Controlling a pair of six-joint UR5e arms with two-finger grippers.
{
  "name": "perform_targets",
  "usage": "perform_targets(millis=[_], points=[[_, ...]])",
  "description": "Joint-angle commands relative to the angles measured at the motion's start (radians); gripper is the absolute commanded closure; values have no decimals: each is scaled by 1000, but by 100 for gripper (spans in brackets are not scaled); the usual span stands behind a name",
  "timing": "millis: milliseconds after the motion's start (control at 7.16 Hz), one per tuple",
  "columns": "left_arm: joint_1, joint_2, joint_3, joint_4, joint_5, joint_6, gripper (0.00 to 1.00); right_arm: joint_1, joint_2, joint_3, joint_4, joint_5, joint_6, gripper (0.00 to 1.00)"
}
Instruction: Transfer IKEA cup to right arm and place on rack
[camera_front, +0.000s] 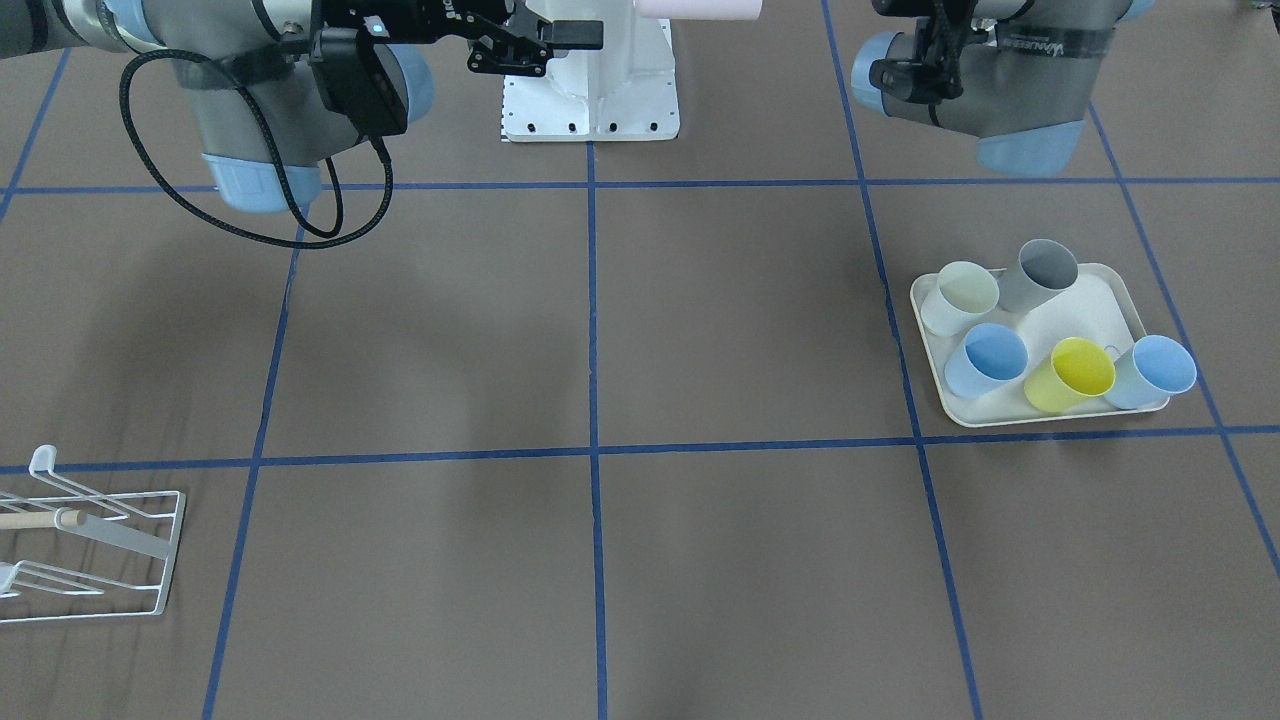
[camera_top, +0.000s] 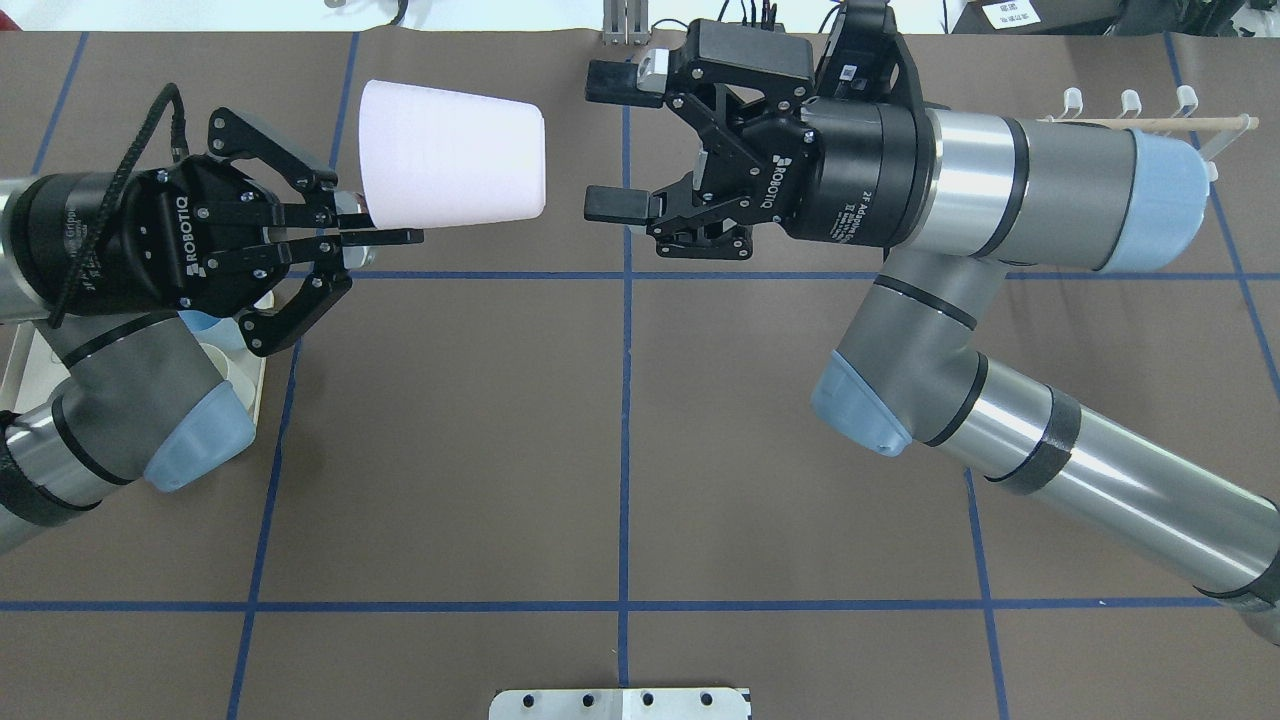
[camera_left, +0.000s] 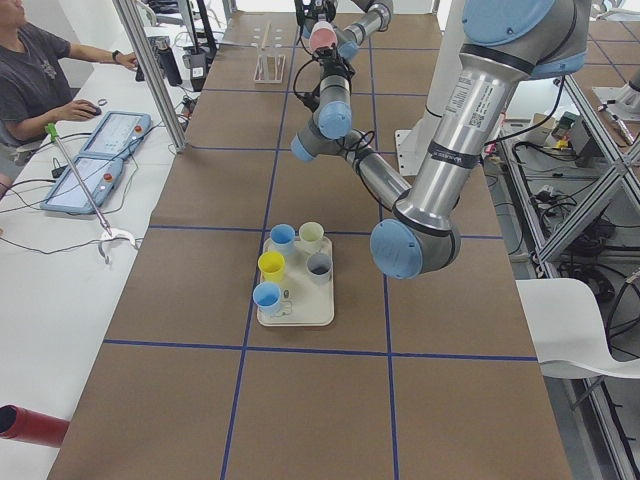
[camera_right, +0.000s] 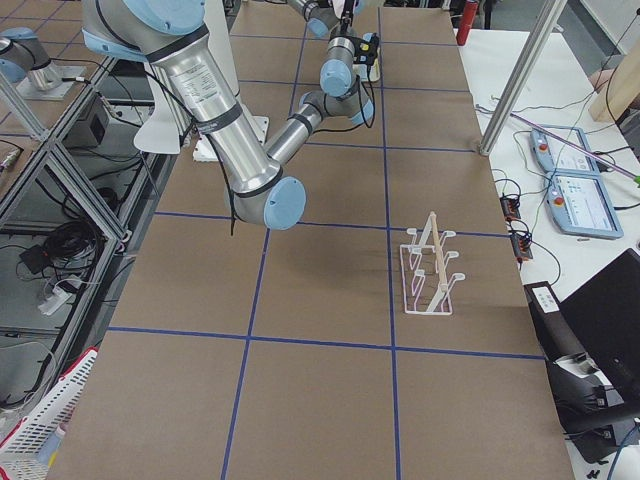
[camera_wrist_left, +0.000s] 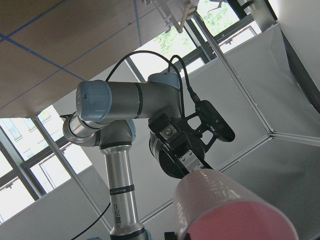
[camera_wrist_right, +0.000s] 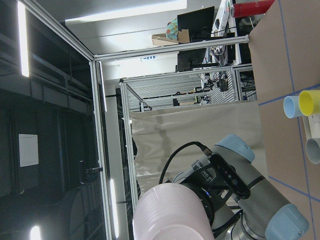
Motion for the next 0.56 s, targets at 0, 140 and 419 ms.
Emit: perform_targets(millis=[0,140,419], points=[[1,-2,-1,1,9,0,100,-14,7,0,7,-6,-3,5],[1,-6,0,2,10,0,100,-22,9,0,7,-6,-4,5],[10,-9,3,4,12,3,100,-26,9,0,7,-6,-6,4]])
